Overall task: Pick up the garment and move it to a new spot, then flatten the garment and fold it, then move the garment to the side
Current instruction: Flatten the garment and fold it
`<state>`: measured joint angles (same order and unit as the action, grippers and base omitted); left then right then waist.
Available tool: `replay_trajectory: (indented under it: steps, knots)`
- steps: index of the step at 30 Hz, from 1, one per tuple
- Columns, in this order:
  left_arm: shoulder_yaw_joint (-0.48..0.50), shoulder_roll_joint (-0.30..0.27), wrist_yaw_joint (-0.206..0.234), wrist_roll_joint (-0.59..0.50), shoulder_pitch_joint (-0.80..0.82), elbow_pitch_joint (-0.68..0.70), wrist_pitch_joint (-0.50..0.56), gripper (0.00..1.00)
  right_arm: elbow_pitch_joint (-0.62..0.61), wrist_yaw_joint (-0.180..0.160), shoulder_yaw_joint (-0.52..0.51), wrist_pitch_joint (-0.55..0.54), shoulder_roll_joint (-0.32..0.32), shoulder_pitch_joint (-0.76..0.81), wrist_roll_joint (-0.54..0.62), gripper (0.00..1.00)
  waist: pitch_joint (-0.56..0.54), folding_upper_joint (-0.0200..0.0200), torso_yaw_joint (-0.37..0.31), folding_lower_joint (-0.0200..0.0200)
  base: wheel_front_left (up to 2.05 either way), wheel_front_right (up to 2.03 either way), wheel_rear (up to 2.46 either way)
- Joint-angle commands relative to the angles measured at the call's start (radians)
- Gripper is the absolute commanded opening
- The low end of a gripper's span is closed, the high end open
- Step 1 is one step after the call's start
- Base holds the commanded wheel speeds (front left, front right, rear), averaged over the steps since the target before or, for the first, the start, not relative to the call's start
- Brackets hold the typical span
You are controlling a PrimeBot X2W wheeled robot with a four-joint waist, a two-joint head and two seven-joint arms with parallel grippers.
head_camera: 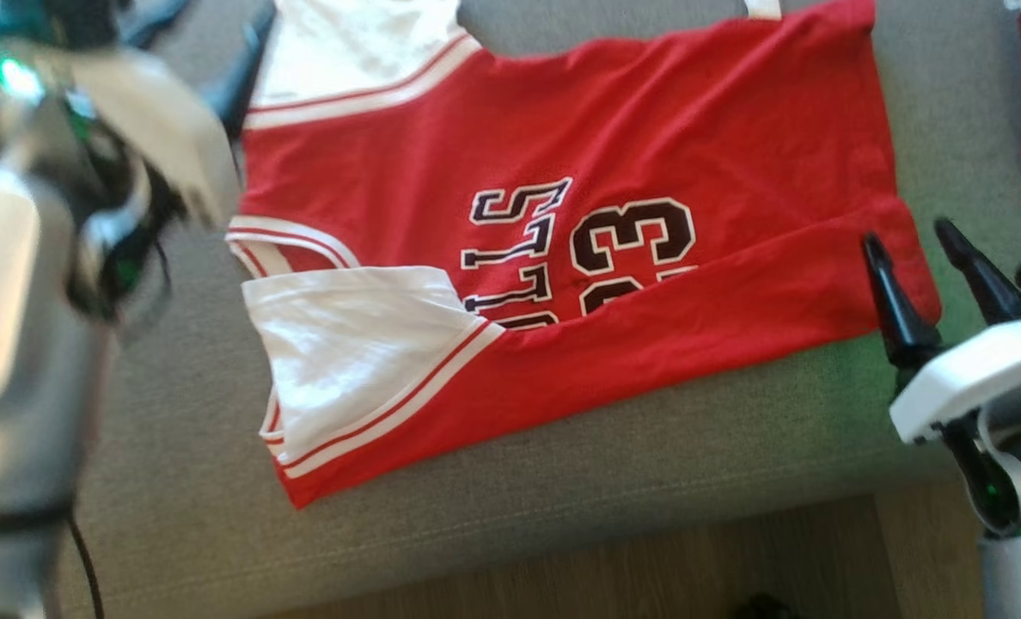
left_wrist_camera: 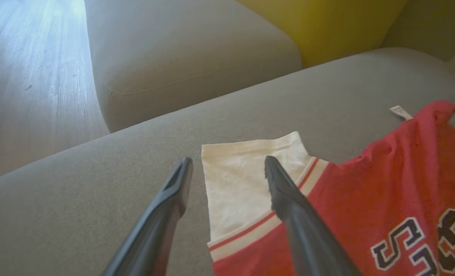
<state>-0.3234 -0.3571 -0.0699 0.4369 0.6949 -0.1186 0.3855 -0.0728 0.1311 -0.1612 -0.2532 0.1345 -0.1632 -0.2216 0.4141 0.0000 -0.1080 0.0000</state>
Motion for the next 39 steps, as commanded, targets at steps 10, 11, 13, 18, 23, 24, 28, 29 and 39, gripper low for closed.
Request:
replay_trajectory:
  steps: [10, 11, 13, 18, 23, 24, 28, 29, 39]
  knots:
    - [-0.058, -0.086, -0.056, -0.045, 0.385, -0.397, -0.009, 1.0, 0.031, 0.0, 0.082, 0.066, 0.013, -0.097, -0.031, 1.0, 0.149, 0.0, -0.101, 0.0, 0.0, 0.0, 0.0]
    - [-0.07, -0.092, -0.057, -0.054, 0.405, -0.425, -0.014, 1.0, 0.038, 0.0, 0.088, 0.071, 0.013, -0.104, -0.033, 1.0, 0.156, 0.0, -0.109, 0.0, 0.0, 0.0, 0.0]
    - [-0.084, -0.095, -0.058, -0.055, 0.435, -0.476, -0.024, 1.0, 0.049, 0.0, 0.095, 0.082, 0.015, -0.115, -0.035, 1.0, 0.169, 0.0, -0.124, 0.0, 0.0, 0.0, 0.0]
    - [-0.113, -0.099, -0.06, -0.034, 0.485, -0.572, -0.026, 1.0, 0.067, 0.0, 0.104, 0.1, 0.016, -0.128, -0.051, 1.0, 0.187, 0.0, -0.146, 0.0, 0.0, 0.0, 0.0]
    - [-0.148, -0.1, -0.06, -0.017, 0.522, -0.629, -0.028, 1.0, 0.08, 0.0, 0.113, 0.109, 0.018, -0.139, -0.064, 1.0, 0.198, 0.0, -0.155, 0.0, 0.0, 0.0, 0.0]
    - [-0.155, -0.101, -0.06, -0.012, 0.528, -0.638, -0.029, 1.0, 0.082, 0.0, 0.114, 0.111, 0.019, -0.141, -0.065, 1.0, 0.198, 0.0, -0.156, 0.0, 0.0, 0.0, 0.0]
    - [-0.212, -0.098, -0.061, 0.039, 0.529, -0.651, -0.001, 0.69, 0.086, 0.0, 0.109, 0.113, 0.016, -0.148, -0.089, 1.0, 0.193, 0.0, -0.156, 0.0, 0.0, 0.0, 0.0]
    - [-0.228, -0.101, -0.061, 0.056, 0.529, -0.648, 0.009, 0.5, 0.084, 0.0, 0.108, 0.111, 0.017, -0.149, -0.095, 1.0, 0.191, 0.0, -0.154, 0.0, 0.0, 0.0, 0.0]
    - [-0.34, -0.18, -0.061, 0.162, 0.545, -0.61, -0.014, 0.0, 0.101, 0.0, 0.142, 0.095, 0.031, -0.233, -0.104, 1.0, 0.167, 0.0, -0.166, 0.0, 0.0, 0.0, 0.0]
